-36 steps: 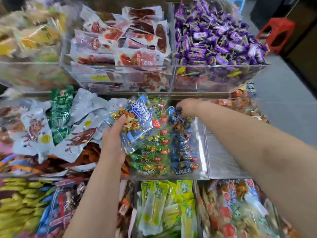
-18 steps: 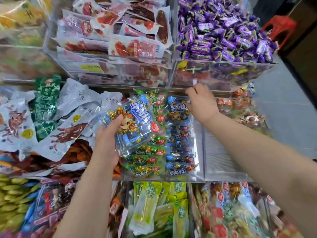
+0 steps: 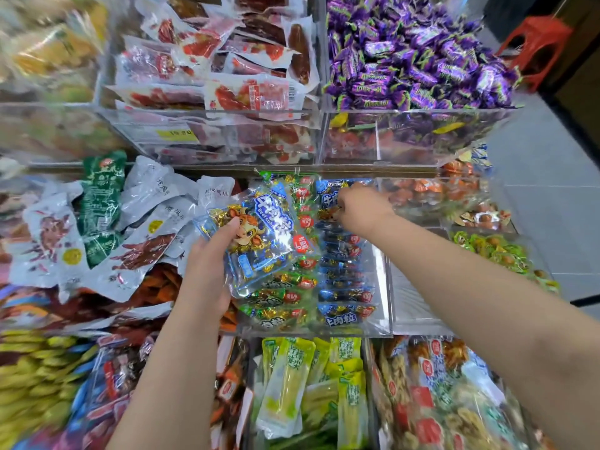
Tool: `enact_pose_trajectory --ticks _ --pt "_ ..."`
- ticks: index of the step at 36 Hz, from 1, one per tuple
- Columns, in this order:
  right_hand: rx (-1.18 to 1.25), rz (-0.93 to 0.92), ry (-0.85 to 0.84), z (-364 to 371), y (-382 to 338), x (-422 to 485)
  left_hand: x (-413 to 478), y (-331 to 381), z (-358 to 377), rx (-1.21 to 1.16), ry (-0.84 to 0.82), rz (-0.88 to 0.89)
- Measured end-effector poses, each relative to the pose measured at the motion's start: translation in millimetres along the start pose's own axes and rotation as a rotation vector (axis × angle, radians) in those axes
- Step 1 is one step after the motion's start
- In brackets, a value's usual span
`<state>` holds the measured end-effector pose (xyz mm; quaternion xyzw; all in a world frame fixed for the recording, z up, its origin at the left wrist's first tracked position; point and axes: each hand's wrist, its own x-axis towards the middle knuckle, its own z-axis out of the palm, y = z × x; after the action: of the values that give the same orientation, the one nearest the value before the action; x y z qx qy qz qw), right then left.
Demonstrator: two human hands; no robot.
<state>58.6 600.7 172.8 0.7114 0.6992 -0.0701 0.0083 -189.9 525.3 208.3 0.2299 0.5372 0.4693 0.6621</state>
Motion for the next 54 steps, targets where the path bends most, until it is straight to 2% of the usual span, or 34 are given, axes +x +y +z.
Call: enact_pose_trajectory --ticks 1,3,4,5,6,8,10,15,18,21,23,25,30,32,36,40,42,44,47,54 --pt "0.222 0.028 0.022 -5.1 -2.2 -5.5 -0.9 -0.9 -0.5 0.01 -0.008 0.009" --pt "0.835 0.125 -0.002 -21.9 -12.2 -23.6 -2.5 -4.1 -0.2 0.035 -0.004 0.039" --pt "1.127 0.156 -0.086 -31.3 -18.8 -34.4 -2.9 -6.5 1.1 0.04 -0.002 0.055" --pt "1.321 0.158 -0.186 -36.7 -23.4 -43.8 -2.5 -9.1 2.6 0.043 0.006 0.068" --pt "1.396 0.127 -0.276 -39.1 -26.3 -51.8 -1.6 -12.4 4.3 0.047 0.019 0.077" --pt "1.287 0.048 -0.387 -40.7 -32.9 -66.4 -1.6 -18.5 9.8 0.063 0.028 0.093" --pt "1.146 0.056 -0.398 -36.9 -37.5 -75.8 -3.3 -21.6 14.8 0.121 0.025 0.104" --pt "1.163 0.119 -0.347 -37.1 -27.8 -85.3 -13.0 -20.4 24.0 0.199 0.11 0.06" --pt "1.114 0.058 -0.216 -60.2 -4.4 -80.0 -11.2 -20.7 16.3 0.159 0.14 0.039" --pt "0.822 0.051 -0.02 -88.9 20.7 -65.6 -7.6 -22.1 6.7 0.13 0.179 0.033" --pt "0.515 0.041 0.031 -100.0 29.1 -52.7 -8.6 -19.8 5.0 0.08 0.183 0.019" --pt "0.244 -0.033 -0.022 -100.1 24.6 -39.0 -10.1 -18.3 4.9 0.047 0.173 0.003" --pt "-0.048 -0.07 -0.195 -66.3 -3.8 -7.3 -12.1 -18.8 0.3 0.058 0.168 0.01" --pt "-0.162 -0.055 -0.209 -52.5 -9.6 1.5 -11.9 -18.5 -3.1 0.05 0.147 -0.019" --pt "-0.172 -0.04 -0.131 -24.6 -3.1 8.6 -10.5 -19.1 -12.7 -0.021 0.145 -0.011" --pt "-0.202 -0.039 0.166 -9.5 4.4 2.8 -9.0 -22.2 -17.8 -0.035 0.136 -0.032" --pt "-0.226 -0.046 0.261 -6.7 4.8 -3.0 -6.8 -23.3 -17.0 -0.03 0.137 -0.049" --pt "-0.145 -0.096 0.19 -0.6 4.8 -8.2 -5.7 -23.7 -13.9 -0.033 0.122 -0.036" --pt "-0.034 -0.157 -0.096 10.7 5.3 -9.5 -5.6 -23.3 -7.4 -0.05 0.112 -0.02" --pt "0.118 -0.074 -0.125 14.2 3.3 2.9 -7.0 -20.9 2.2 -0.006 0.054 -0.036"
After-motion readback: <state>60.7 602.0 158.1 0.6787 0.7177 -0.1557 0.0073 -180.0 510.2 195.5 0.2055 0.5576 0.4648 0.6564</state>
